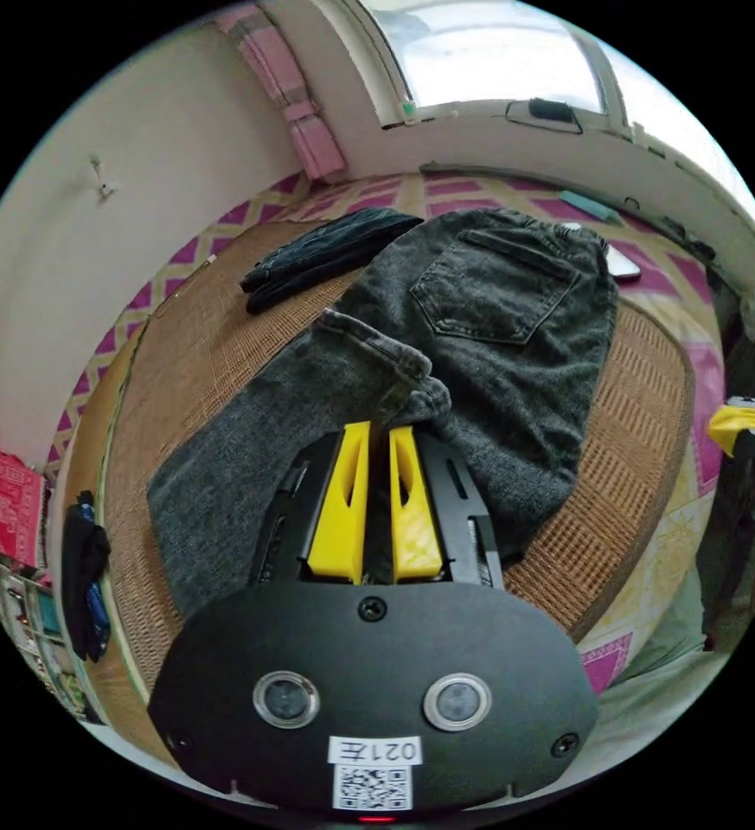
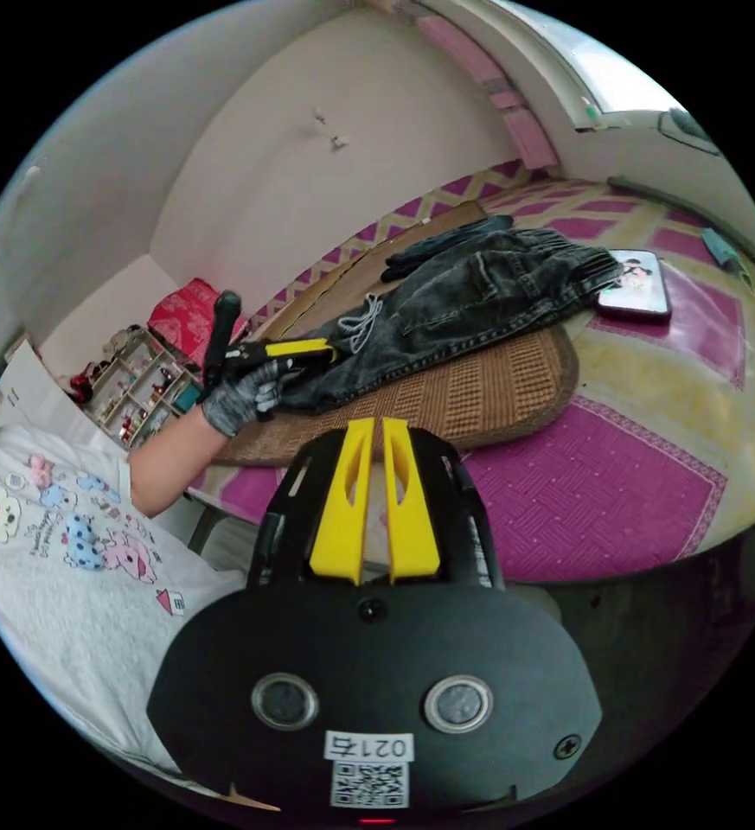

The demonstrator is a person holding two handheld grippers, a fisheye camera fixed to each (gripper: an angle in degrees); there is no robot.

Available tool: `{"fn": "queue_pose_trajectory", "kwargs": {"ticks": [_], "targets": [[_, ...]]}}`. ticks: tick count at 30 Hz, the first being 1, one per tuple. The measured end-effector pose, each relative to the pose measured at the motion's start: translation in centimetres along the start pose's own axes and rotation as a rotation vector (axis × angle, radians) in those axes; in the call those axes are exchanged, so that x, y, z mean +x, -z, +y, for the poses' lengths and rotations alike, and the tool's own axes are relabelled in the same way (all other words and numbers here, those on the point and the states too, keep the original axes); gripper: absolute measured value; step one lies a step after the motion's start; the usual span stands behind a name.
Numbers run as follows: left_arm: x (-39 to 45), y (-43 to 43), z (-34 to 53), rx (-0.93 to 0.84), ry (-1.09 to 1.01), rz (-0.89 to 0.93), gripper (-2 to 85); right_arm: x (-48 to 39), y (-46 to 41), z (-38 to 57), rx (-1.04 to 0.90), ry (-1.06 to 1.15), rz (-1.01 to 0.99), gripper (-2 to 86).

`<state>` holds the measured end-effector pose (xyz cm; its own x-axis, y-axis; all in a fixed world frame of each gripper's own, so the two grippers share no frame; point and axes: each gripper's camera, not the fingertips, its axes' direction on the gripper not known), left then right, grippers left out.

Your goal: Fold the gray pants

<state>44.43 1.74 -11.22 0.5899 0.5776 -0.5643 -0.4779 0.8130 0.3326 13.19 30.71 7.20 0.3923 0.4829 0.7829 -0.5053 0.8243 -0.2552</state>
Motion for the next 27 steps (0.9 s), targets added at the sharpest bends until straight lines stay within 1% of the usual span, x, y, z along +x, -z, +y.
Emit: {"fn": "queue_pose_trajectory", "kwargs": {"ticks": [3, 5, 7, 9, 11, 14, 17, 19, 22, 27], "targets": [[-1.4, 1.2, 0.5, 0.064, -0.03, 0.138, 3.1, 3.0, 1.6, -1.3, 0.066, -0.11, 0.003, 6.5], [-2.2, 2.0, 0.7, 0.096, -0.051, 0.176, 2.3, 5.5, 2.4, -2.3, 0.113, -0.204, 0.023, 7.9], [-3.7, 2.8, 1.1, 0.128, -0.024, 0.229, 1.8, 7.3, 2.8, -3.1, 0.147, -0.28, 0.034, 8.7], [-6.1, 3.5, 1.9, 0.152, 0.047, 0.377, 1.0, 9.0, 2.9, -4.0, 0.178, -0.35, 0.018, 9.4], [-7.3, 4.3, 2.6, 0.17, 0.05, 0.475, 0.3, 10.9, 2.5, -5.3, 0.202, -0.445, 0.016, 10.4], [-8.2, 6.0, 3.9, 0.171, 0.03, 0.414, -0.2, 13.4, 1.4, -6.4, 0.21, -0.603, 0.024, 11.1], [-10.2, 7.9, 6.0, 0.194, 0.075, 0.465, -0.5, 14.5, 0.8, -7.2, 0.262, -0.699, 0.015, 10.9], [-11.7, 8.9, 7.6, 0.204, 0.112, 0.495, -0.7, 14.9, 0.2, -8.1, 0.291, -0.732, 0.008, 11.0], [-14.5, 10.2, 10.6, 0.198, 0.192, 0.537, -0.9, 15.7, -1.5, -9.3, 0.32, -0.814, -0.073, 11.0], [-18.6, 13.2, 15.9, 0.218, 0.273, 0.496, -1.0, 14.7, -3.7, -10.6, 0.352, -0.865, -0.097, 9.7]]}}
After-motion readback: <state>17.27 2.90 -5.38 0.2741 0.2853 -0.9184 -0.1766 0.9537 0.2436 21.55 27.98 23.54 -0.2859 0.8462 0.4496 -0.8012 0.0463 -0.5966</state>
